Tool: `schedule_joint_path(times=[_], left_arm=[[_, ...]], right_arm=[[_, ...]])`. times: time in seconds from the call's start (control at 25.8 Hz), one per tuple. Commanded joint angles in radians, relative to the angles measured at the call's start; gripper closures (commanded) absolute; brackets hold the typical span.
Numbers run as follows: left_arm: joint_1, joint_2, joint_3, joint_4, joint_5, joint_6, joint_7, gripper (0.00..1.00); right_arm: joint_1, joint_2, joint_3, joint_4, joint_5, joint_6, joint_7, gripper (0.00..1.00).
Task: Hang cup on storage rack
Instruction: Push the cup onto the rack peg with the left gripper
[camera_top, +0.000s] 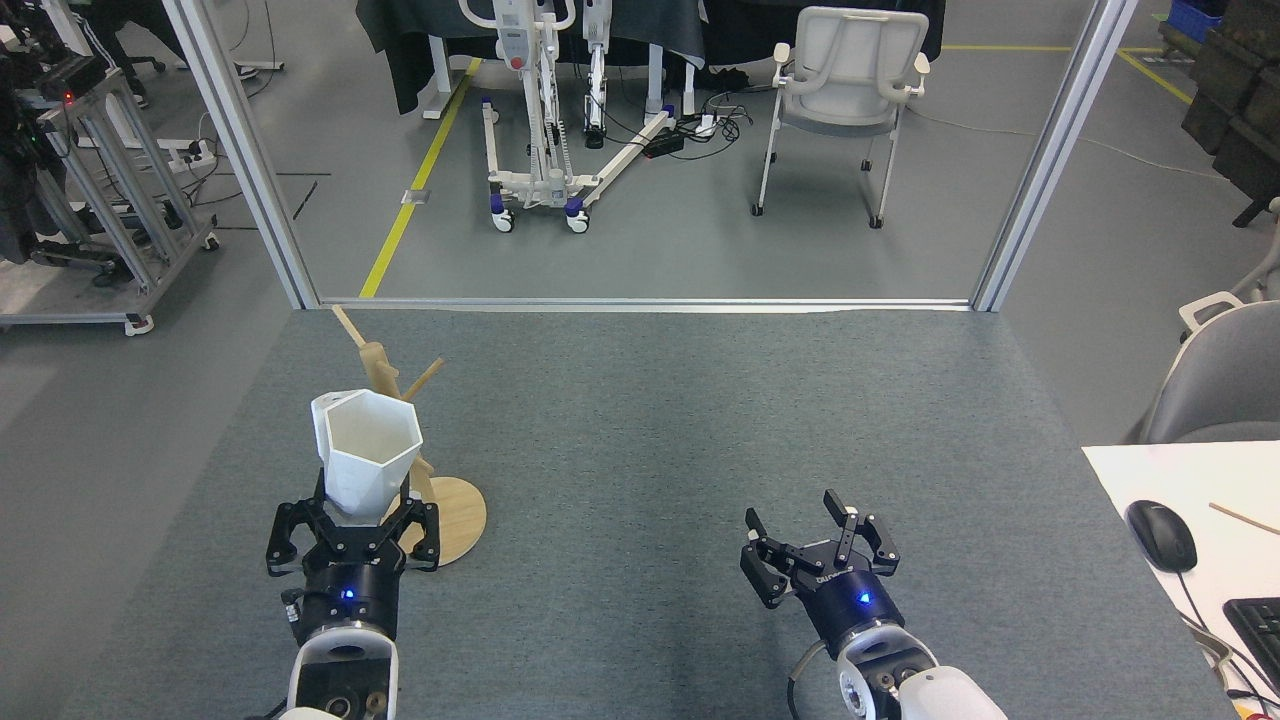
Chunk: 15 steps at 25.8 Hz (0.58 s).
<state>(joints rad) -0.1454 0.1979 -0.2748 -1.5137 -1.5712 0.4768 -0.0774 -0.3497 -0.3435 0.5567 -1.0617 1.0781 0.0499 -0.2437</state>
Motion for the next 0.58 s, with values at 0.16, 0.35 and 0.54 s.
schedule_joint_path(times=[0.16, 0.35, 0.54], left_arm=[[0.041, 0.003, 0.002, -0.037, 0.0, 0.016, -0.001, 0.52], [0.013, 0.014, 0.008, -0.014, 0.028, -0.012, -0.001, 0.52], [-0.011, 0.017, 0.025, 0.017, 0.054, -0.029, 0.001, 0.52]], right_arm=[[0.0, 0.0, 0.0, -0.001, 0.0, -0.042, -0.006, 0.01], [-0.003, 0.006, 0.0, 0.005, -0.001, -0.042, -0.003, 0.01], [-0.008, 0.014, 0.002, 0.014, 0.0, -0.047, -0.003, 0.01]])
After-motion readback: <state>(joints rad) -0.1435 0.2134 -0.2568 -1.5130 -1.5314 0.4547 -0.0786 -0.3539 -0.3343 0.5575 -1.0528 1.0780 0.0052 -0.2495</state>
